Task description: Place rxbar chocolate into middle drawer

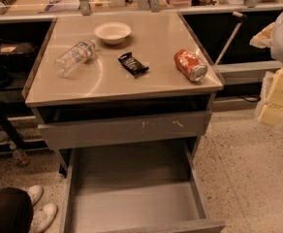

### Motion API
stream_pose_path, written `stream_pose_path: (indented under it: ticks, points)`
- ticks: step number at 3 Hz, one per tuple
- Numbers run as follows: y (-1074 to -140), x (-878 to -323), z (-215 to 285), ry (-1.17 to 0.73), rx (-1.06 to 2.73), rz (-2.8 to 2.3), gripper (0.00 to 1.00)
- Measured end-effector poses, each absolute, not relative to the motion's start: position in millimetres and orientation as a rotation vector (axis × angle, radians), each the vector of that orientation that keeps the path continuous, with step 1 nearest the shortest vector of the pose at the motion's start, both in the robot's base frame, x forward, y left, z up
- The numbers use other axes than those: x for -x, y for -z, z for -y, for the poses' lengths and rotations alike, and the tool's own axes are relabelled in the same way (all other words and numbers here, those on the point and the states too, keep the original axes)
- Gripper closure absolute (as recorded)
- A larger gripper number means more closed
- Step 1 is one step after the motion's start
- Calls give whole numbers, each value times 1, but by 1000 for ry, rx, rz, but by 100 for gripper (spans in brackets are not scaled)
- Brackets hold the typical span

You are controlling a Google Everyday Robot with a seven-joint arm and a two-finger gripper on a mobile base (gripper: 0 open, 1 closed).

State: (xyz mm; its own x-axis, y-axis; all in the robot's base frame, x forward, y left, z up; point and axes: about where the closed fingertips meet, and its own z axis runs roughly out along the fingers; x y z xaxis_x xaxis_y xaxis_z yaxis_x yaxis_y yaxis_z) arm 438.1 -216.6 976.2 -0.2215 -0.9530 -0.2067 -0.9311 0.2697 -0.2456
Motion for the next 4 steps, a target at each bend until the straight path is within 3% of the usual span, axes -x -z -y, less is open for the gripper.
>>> stream_pose_path:
  ticks: [2,4]
  points:
    - [-976,-455,217,100,1635,-2304,0]
    - [-964,-565,193,49,1374,-2549,0]
